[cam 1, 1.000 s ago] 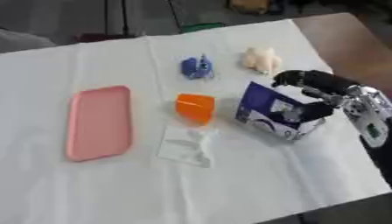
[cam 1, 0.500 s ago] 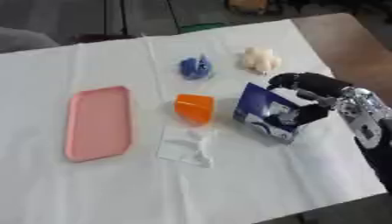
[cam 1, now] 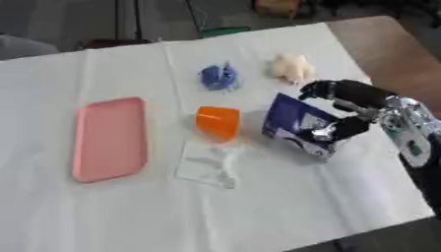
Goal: Pick up objects on the table and place them in the box.
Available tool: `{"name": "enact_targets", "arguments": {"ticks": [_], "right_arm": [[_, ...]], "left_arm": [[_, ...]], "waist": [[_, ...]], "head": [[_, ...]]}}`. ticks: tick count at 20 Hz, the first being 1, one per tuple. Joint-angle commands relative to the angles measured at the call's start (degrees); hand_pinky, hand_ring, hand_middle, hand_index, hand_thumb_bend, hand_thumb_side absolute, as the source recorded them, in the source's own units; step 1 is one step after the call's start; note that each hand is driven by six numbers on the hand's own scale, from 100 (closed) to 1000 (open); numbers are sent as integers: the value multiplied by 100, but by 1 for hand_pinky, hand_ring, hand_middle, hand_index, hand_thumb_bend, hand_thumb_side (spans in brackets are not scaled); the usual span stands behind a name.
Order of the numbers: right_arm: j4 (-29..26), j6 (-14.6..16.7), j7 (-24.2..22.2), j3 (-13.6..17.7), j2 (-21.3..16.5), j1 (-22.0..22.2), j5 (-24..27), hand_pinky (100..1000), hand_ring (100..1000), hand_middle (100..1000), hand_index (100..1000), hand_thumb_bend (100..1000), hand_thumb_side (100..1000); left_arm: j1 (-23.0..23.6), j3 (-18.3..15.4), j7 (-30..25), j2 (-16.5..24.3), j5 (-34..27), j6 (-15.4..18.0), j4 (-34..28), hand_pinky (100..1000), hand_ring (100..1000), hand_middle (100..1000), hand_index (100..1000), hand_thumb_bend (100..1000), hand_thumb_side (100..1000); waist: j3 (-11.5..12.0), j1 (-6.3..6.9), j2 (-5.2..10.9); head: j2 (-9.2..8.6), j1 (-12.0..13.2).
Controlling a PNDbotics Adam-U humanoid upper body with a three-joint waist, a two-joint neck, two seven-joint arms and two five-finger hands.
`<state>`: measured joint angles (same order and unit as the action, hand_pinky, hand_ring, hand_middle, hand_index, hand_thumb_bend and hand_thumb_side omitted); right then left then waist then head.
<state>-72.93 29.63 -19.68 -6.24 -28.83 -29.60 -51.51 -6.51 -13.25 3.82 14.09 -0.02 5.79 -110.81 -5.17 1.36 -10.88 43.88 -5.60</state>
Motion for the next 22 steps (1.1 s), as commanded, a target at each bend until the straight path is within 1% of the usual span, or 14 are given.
{"name": "enact_targets", "arguments": {"ticks": [1, 10, 22], "right_arm": [[-275, -82, -87, 115, -230, -39, 205, 803, 784, 902, 898, 626, 876], [-466, -216, -270, 157, -258, -5, 439, 801, 780, 904, 895, 625, 877], [-401, -270, -371, 111, -219, 17, 394, 802, 787, 903, 894, 626, 885]], "left_arm": [[-21, -11, -14, 116, -20, 5, -54, 624, 626, 707, 837, 170, 905], [-22, -16, -12, 117, -18, 1, -51, 624, 626, 708, 838, 170, 904], [-24, -16, -16, 115, -22, 3, -55, 623, 627, 709, 838, 170, 903]], "waist": [[-5, -8, 92], [-2, -15, 97], [1, -10, 92]], "head": [[24, 5], [24, -5], [24, -25]]}}
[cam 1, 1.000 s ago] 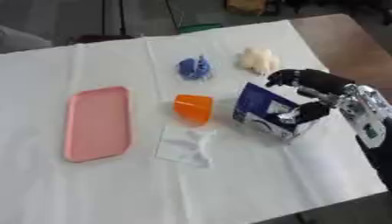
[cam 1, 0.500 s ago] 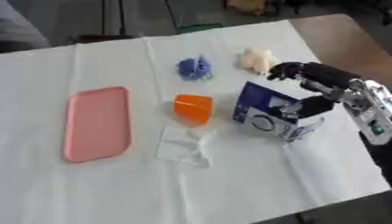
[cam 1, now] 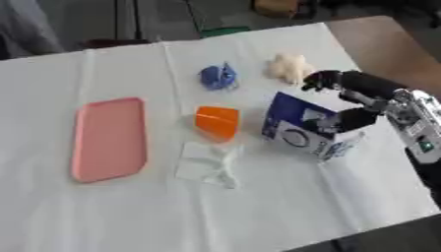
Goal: Pick up objects on the table and place them in the box.
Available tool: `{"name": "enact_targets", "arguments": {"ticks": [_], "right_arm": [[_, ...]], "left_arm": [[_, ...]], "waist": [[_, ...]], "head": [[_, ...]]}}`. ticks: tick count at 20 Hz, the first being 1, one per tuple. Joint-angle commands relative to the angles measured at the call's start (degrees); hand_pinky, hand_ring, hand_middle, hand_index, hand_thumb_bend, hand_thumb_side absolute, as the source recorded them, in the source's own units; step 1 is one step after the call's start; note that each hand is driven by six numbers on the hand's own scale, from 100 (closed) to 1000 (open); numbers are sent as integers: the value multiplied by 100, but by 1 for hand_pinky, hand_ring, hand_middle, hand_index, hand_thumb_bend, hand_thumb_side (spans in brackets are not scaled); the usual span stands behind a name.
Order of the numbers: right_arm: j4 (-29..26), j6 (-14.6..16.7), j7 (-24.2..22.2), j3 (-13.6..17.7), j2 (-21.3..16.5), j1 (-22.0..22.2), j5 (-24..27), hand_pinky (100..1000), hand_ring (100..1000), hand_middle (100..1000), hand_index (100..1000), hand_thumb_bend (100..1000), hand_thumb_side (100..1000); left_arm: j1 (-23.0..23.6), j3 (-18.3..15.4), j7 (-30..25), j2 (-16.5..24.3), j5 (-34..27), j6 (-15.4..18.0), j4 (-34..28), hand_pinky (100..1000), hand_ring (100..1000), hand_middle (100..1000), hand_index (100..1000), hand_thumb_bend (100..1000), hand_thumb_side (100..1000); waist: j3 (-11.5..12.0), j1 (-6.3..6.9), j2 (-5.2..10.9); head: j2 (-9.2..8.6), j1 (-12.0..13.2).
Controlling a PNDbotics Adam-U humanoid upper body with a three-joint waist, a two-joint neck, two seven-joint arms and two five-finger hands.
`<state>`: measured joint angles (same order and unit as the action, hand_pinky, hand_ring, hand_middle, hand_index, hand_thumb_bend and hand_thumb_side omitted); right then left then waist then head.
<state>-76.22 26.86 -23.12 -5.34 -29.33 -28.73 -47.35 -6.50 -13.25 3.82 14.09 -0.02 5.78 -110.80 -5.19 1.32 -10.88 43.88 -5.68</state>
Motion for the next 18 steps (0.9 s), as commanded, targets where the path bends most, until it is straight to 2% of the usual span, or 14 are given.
{"name": "enact_targets", "arguments": {"ticks": [1, 18], "right_arm": [[-44, 4, -32, 17, -164, -62, -41, 802, 789, 903, 893, 626, 889], [441, 63, 40, -40, -79, -28, -475, 808, 808, 900, 890, 627, 905]], "left_arm": [[-25, -15, -17, 116, -21, 3, -55, 623, 627, 710, 838, 170, 904], [-31, -4, -34, 110, -19, 7, -55, 623, 629, 712, 839, 169, 902]], "waist": [[3, -5, 90], [9, 8, 84]], "head": [[24, -20], [24, -55]]}}
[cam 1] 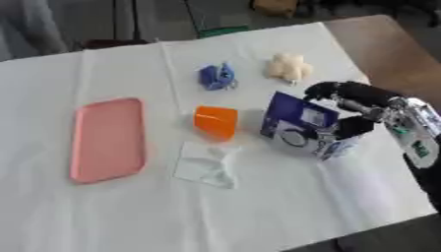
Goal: Pick up objects on the table and place them in the box.
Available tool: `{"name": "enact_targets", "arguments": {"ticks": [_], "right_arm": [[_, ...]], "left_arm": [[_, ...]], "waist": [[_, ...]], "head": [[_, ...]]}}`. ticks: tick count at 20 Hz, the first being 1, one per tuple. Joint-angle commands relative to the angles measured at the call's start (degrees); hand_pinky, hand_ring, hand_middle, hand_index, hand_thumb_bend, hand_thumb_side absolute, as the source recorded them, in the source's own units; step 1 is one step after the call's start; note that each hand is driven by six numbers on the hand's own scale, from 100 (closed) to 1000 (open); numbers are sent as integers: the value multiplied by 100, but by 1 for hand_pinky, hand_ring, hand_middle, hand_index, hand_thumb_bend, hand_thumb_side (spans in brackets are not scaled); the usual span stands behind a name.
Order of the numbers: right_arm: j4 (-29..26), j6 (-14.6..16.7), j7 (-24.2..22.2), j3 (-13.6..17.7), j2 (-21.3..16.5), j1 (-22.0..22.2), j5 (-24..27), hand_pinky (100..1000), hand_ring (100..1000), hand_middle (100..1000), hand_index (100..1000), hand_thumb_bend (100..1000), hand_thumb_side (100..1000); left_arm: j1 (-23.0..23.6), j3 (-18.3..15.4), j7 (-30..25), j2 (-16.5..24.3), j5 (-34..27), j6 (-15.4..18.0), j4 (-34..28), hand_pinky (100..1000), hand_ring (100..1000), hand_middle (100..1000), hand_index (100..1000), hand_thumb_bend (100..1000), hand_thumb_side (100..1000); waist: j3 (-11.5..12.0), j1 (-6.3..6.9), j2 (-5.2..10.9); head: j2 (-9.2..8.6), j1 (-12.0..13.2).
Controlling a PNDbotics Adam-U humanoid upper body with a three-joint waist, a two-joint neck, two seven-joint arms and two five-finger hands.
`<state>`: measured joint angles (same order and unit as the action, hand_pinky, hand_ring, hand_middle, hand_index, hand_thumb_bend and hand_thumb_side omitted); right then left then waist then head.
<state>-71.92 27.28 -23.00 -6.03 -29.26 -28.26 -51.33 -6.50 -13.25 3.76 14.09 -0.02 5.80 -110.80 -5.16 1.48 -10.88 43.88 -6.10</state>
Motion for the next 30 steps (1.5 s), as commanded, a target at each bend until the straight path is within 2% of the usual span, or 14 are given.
{"name": "enact_targets", "arguments": {"ticks": [1, 8, 9, 10, 11, 12, 13, 16, 20, 24, 30], "right_arm": [[28, 28, 36, 27, -82, -75, -94, 808, 809, 899, 889, 627, 905], [120, 65, 65, 7, -62, -76, -198, 805, 806, 892, 878, 624, 901], [125, 64, 81, 8, -60, -77, -206, 783, 768, 862, 832, 578, 839], [123, 49, 117, 11, -58, -78, -214, 783, 768, 862, 832, 578, 839], [120, 27, 163, 16, -57, -79, -222, 738, 708, 818, 701, 361, 640], [102, -34, 263, 37, -56, -84, -225, 738, 708, 818, 701, 361, 640], [87, -90, 363, 39, -55, -84, -233, 713, 668, 797, 609, 288, 572], [10, -238, 736, 71, -46, -85, -151, 685, 616, 778, 527, 265, 548], [-161, -334, 1107, 93, -65, -88, 66, 661, 575, 766, 489, 218, 505], [-513, -348, 1223, 79, -115, -138, 355, 650, 552, 763, 475, 201, 483], [-1007, -324, 1123, -24, -249, -343, 757, 651, 545, 761, 475, 217, 480]], "left_arm": [[-31, -4, -28, 111, -20, 6, -55, 623, 629, 712, 839, 169, 902], [-32, 1, -40, 108, -21, 7, -51, 623, 629, 713, 839, 169, 903], [-31, 2, -41, 107, -21, 6, -50, 623, 629, 713, 839, 169, 903], [-30, 3, -43, 106, -20, 6, -49, 623, 629, 713, 839, 169, 903], [-29, 3, -43, 105, -20, 7, -49, 623, 629, 713, 839, 169, 903], [-30, 3, -43, 104, -21, 7, -49, 623, 629, 713, 839, 169, 903], [-30, 3, -42, 104, -22, 7, -49, 623, 630, 714, 839, 169, 903], [-28, 5, -45, 101, -23, 6, -44, 622, 630, 714, 839, 169, 904], [-27, 7, -49, 102, -24, 7, -41, 623, 630, 714, 839, 169, 904], [-27, 9, -55, 104, -25, 8, -37, 623, 631, 715, 839, 169, 904], [-32, 24, -69, 113, -31, 10, -36, 623, 631, 716, 839, 170, 904]], "waist": [[8, -9, 84], [16, -10, 84], [17, -11, 84], [17, -11, 83], [17, -11, 83], [16, -11, 82], [16, -11, 82], [12, -12, 82], [7, -14, 81], [5, -18, 82], [24, -29, 80]], "head": [[24, -15], [24, -36], [24, -37], [24, -39], [24, -39], [24, -38], [24, -40], [24, -46], [24, -49], [24, -59], [24, -99]]}}
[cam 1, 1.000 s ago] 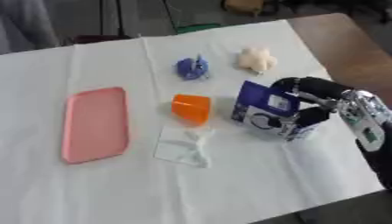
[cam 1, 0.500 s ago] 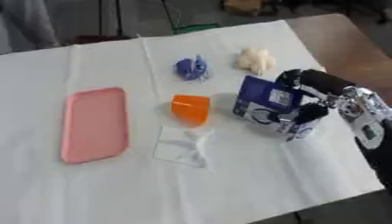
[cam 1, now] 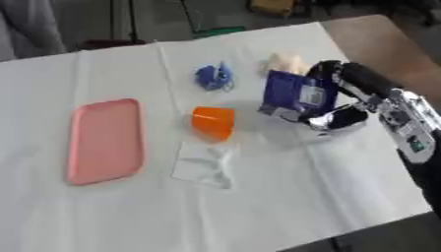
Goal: Pick up objects on the table and place them in the box.
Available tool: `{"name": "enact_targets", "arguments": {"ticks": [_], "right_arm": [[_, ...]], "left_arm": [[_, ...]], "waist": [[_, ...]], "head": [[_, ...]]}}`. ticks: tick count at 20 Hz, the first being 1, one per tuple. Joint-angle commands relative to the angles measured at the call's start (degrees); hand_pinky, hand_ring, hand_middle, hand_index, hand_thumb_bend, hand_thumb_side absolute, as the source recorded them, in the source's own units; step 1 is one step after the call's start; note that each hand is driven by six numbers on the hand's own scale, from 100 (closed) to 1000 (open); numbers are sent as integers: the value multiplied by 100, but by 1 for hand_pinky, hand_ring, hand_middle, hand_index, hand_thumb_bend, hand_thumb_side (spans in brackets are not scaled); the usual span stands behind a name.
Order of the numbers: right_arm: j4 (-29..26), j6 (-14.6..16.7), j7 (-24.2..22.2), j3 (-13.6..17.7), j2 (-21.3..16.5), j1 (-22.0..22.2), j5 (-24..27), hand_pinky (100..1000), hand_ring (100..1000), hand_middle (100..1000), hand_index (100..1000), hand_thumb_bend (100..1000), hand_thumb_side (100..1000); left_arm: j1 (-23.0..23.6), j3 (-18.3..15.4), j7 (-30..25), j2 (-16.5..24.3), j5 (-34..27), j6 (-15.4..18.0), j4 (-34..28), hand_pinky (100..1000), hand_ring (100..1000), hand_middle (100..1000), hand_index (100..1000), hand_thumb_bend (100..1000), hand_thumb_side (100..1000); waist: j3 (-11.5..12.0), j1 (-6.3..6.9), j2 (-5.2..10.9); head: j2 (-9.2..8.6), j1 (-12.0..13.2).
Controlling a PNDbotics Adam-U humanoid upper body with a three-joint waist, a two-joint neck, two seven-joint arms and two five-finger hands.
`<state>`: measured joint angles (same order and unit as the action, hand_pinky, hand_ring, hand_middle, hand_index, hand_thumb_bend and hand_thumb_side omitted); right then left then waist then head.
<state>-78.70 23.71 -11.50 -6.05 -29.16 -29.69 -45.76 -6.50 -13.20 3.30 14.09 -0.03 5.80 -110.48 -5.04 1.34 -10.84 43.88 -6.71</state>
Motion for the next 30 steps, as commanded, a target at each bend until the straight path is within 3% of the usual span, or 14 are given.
{"name": "enact_targets", "arguments": {"ticks": [1, 7, 14, 22, 30], "right_arm": [[-387, 50, -61, -80, -291, -312, 300, 651, 545, 761, 475, 217, 480], [-300, 156, -322, -371, -387, -971, 653, 659, 557, 759, 481, 236, 487], [191, 435, -545, -639, -315, -1698, 493, 681, 589, 757, 492, 251, 506], [913, 618, -436, -589, -88, -2197, 142, 666, 558, 754, 495, 240, 507], [1554, 453, -253, -450, 289, -2585, -303, 642, 522, 750, 509, 215, 533]], "left_arm": [[-41, 29, -34, 113, -34, 10, -67, 623, 631, 716, 839, 170, 904], [-89, 110, -113, 109, -70, 19, -67, 622, 631, 716, 838, 168, 906], [-311, 304, -296, 109, -180, 35, -94, 622, 632, 718, 839, 169, 901], [-634, 561, -577, 39, -393, 19, -51, 621, 633, 718, 839, 178, 898], [-805, 704, -750, -25, -540, 13, -20, 621, 634, 719, 839, 179, 891]], "waist": [[23, -17, 72], [162, -14, 34], [604, -44, -90], [1099, -113, -151], [1455, -118, -152]], "head": [[24, -58], [24, -199], [24, -471], [0, -784], [-77, -1034]]}}
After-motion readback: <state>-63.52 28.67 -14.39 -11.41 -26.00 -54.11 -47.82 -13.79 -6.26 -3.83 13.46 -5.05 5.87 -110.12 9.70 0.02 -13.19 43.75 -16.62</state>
